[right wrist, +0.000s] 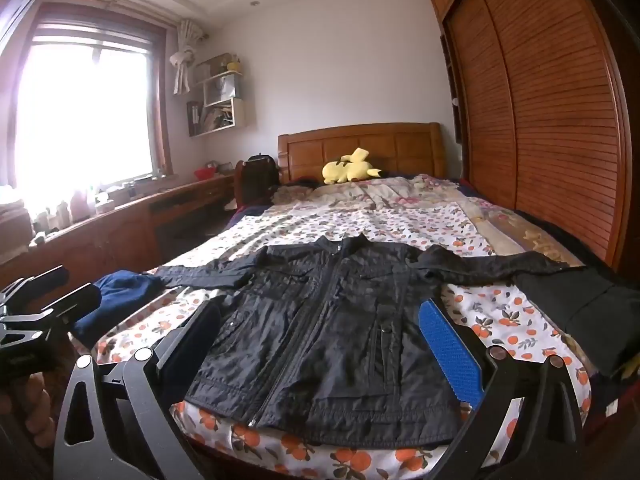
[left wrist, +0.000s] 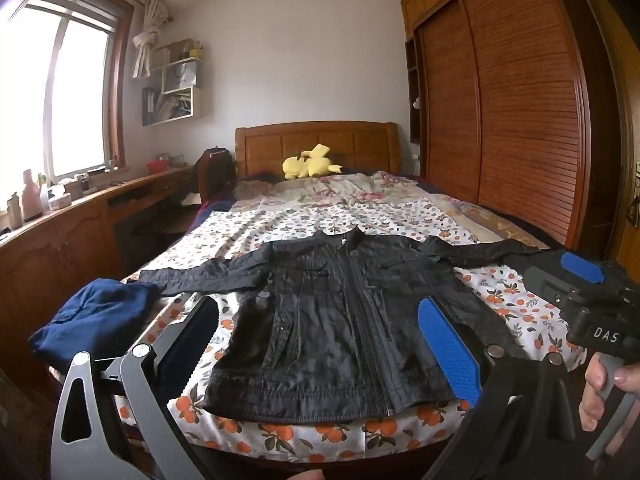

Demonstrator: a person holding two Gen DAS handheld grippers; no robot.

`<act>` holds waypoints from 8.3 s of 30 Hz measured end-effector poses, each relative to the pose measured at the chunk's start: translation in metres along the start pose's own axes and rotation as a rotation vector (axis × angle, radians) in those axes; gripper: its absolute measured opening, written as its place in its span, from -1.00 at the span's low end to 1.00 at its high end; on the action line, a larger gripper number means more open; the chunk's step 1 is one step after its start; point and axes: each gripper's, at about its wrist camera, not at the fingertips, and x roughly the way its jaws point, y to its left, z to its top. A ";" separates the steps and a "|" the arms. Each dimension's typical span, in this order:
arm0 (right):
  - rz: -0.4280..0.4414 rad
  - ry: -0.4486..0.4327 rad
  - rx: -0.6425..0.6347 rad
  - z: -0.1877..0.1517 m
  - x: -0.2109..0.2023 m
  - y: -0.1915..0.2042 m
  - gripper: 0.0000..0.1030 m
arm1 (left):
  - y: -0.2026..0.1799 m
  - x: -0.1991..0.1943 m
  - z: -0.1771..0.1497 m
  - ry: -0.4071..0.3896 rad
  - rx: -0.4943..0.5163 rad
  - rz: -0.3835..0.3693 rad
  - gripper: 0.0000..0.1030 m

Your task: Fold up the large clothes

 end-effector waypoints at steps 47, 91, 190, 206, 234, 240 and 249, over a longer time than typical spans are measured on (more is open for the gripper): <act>-0.002 0.000 -0.001 0.002 -0.003 0.002 0.88 | -0.002 -0.016 0.014 -0.011 -0.001 0.003 0.95; 0.018 0.031 -0.013 -0.013 0.020 0.002 0.88 | 0.012 0.021 -0.009 0.053 -0.007 0.020 0.95; 0.263 0.271 -0.088 -0.031 0.352 0.048 0.88 | 0.303 0.506 -0.020 0.581 -0.332 0.292 -0.95; 0.246 0.198 -0.050 0.004 0.333 0.018 0.88 | 0.148 0.448 0.027 0.465 -0.114 0.093 -0.97; 0.279 0.235 -0.136 -0.012 0.336 0.048 0.88 | 0.280 0.444 -0.052 0.577 -0.282 0.253 0.21; 0.273 0.243 -0.137 -0.014 0.339 0.049 0.88 | 0.304 0.465 -0.057 0.592 -0.392 0.230 0.21; 0.253 0.226 -0.156 -0.012 0.331 0.050 0.88 | 0.283 0.464 -0.033 0.559 -0.311 0.243 -0.92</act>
